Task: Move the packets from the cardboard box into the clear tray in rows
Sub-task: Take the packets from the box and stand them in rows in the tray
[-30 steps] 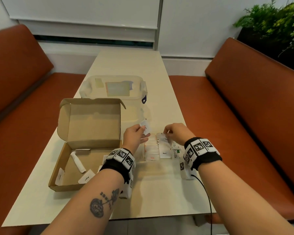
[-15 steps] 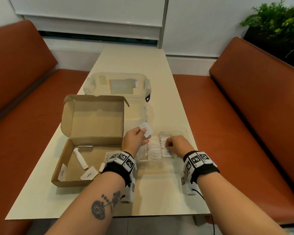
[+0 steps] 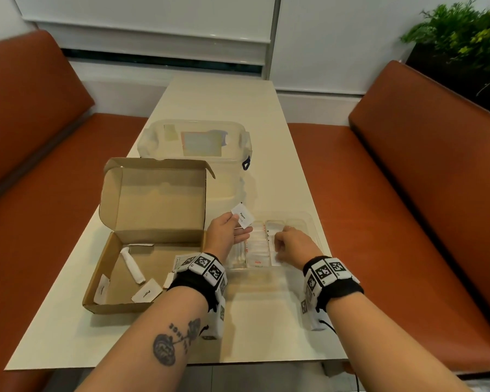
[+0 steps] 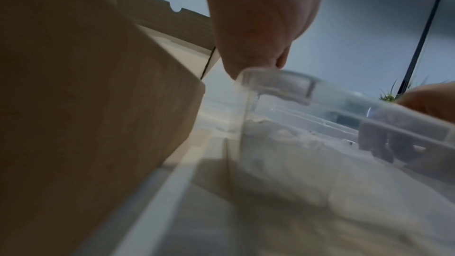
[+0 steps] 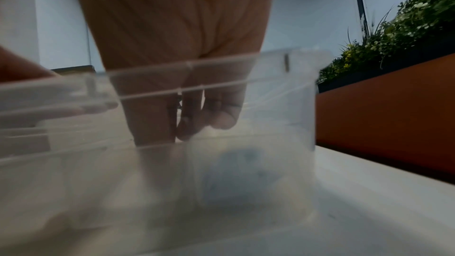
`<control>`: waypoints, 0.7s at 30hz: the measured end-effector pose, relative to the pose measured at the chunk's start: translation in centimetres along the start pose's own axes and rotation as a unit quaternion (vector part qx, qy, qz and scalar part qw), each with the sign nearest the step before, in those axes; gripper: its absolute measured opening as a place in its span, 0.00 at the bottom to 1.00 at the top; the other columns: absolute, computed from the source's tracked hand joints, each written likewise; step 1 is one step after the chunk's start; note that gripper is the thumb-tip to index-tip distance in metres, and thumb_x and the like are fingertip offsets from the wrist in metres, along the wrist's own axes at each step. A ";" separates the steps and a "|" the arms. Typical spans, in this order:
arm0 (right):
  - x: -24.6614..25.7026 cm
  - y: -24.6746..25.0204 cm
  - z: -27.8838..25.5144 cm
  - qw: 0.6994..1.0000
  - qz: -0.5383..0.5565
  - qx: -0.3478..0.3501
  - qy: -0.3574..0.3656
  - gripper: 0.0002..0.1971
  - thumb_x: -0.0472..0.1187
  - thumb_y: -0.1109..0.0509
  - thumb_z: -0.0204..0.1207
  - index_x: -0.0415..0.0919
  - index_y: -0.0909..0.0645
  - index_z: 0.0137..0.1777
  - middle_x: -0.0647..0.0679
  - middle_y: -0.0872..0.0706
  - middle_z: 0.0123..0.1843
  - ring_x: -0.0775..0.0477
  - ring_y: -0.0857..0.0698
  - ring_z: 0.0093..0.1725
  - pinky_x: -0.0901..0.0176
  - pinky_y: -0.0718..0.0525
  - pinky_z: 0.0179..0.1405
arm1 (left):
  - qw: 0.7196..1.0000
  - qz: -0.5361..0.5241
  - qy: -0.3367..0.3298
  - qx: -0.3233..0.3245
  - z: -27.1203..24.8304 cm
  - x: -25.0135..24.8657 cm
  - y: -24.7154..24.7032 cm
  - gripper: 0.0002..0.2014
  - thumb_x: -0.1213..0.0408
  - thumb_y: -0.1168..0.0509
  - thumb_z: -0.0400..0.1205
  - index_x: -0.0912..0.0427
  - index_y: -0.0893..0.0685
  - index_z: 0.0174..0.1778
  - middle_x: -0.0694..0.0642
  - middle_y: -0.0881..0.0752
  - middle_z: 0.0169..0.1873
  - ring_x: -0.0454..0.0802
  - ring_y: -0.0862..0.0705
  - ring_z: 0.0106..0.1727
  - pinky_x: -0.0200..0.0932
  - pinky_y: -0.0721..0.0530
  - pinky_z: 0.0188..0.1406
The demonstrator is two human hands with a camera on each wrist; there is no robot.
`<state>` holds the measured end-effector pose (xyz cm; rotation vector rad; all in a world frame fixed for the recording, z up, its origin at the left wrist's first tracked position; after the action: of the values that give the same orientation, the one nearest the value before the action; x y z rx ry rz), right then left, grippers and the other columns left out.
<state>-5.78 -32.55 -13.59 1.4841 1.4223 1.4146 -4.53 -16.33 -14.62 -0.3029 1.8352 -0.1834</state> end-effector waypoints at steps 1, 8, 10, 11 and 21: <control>0.0 -0.1 0.0 1.000 -0.004 0.003 0.001 0.08 0.32 0.28 0.68 0.44 0.23 0.38 0.50 0.25 0.45 0.50 0.25 0.43 0.63 0.30 0.40 | 1.000 0.004 0.002 -0.001 0.0 0.0 0.0 0.08 0.69 0.45 0.88 0.64 0.20 0.52 0.62 0.15 0.46 0.52 0.11 0.39 0.38 0.11 0.33; 0.0 -0.3 0.3 1.000 -0.014 -0.020 -0.005 0.04 0.31 0.31 0.72 0.40 0.18 0.44 0.46 0.18 0.49 0.46 0.20 0.47 0.62 0.24 0.43 | 0.999 0.036 0.009 0.002 -0.1 0.0 -0.1 0.11 0.68 0.44 0.87 0.57 0.19 0.43 0.62 0.15 0.48 0.53 0.10 0.41 0.39 0.10 0.34; -0.1 -0.3 0.3 1.000 -0.015 -0.020 -0.009 0.04 0.32 0.31 0.72 0.40 0.18 0.43 0.46 0.18 0.49 0.48 0.21 0.44 0.62 0.23 0.43 | 0.999 0.043 0.010 0.003 -0.2 0.0 -0.1 0.11 0.68 0.44 0.88 0.57 0.19 0.44 0.61 0.15 0.48 0.52 0.10 0.41 0.40 0.10 0.36; -0.2 -0.3 0.4 1.000 -0.013 -0.020 -0.012 0.04 0.32 0.31 0.72 0.41 0.20 0.41 0.46 0.18 0.47 0.49 0.22 0.43 0.62 0.24 0.42 | 0.999 0.048 0.010 0.003 -0.2 0.0 -0.2 0.10 0.68 0.44 0.88 0.57 0.18 0.45 0.61 0.15 0.48 0.52 0.10 0.41 0.40 0.10 0.36; 1.8 4.4 0.8 0.934 0.319 -0.160 -0.025 0.06 0.45 0.28 0.76 0.43 0.17 0.44 0.55 0.16 0.37 0.61 0.21 0.36 0.71 0.26 0.36 | 0.994 0.099 -0.007 0.041 -1.0 -0.6 -2.2 0.10 0.65 0.42 0.87 0.61 0.17 0.44 0.60 0.14 0.46 0.52 0.13 0.42 0.45 0.15 0.43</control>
<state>-4.15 -31.57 -9.11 1.8231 0.6355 1.8598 -5.10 -18.28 -13.12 -0.0643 1.8254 -0.1187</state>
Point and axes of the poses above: each hand's wrist, its own z-axis towards the middle knuckle, its own y-axis out of the back of the hand, x = y × z, the point moved 7 cm from there along z, towards the middle knuckle
